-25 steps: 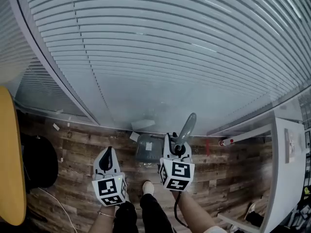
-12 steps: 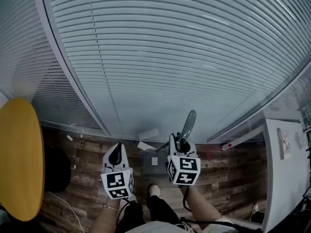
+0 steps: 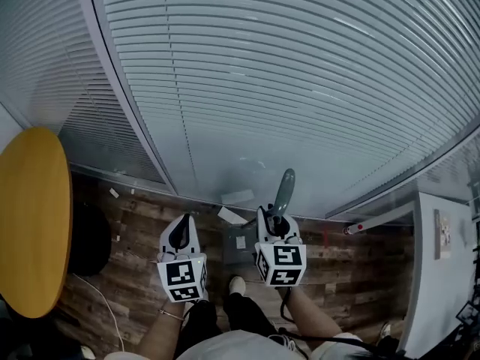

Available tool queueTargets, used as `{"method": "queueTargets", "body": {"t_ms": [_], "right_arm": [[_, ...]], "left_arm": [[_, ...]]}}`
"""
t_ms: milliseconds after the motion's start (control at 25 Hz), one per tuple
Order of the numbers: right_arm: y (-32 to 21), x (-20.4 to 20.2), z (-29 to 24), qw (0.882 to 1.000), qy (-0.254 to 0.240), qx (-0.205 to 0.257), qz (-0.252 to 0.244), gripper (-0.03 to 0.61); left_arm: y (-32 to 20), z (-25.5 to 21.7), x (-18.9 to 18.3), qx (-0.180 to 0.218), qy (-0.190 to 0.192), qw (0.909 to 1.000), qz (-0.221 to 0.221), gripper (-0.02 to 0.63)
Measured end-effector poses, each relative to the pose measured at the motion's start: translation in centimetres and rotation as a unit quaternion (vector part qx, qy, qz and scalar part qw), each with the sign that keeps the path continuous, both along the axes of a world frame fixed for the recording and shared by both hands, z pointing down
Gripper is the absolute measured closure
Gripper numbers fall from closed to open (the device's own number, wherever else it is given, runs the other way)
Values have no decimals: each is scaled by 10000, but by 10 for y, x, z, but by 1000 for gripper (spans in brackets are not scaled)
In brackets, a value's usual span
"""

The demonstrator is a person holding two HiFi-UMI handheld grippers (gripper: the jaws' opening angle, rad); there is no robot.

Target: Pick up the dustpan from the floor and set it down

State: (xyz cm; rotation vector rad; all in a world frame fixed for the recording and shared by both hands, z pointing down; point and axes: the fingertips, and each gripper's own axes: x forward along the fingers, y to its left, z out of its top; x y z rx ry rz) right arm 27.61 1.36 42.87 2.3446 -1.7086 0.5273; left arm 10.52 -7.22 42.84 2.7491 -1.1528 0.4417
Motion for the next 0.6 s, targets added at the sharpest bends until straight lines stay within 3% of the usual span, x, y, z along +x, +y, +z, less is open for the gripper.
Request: {"method": "queueTargets", "body": {"t_ms": [360,600], "right_arm": [[-75,-46,5,9916,-155,59,-1286,479],[-129,-104,4,9761,-109,24,-2170,479]], "left_arm": [[-33,-2,-51,37,-96,9933,-1151,601],[-49,-3,-113,6,-113,9803,-1973,601]]}}
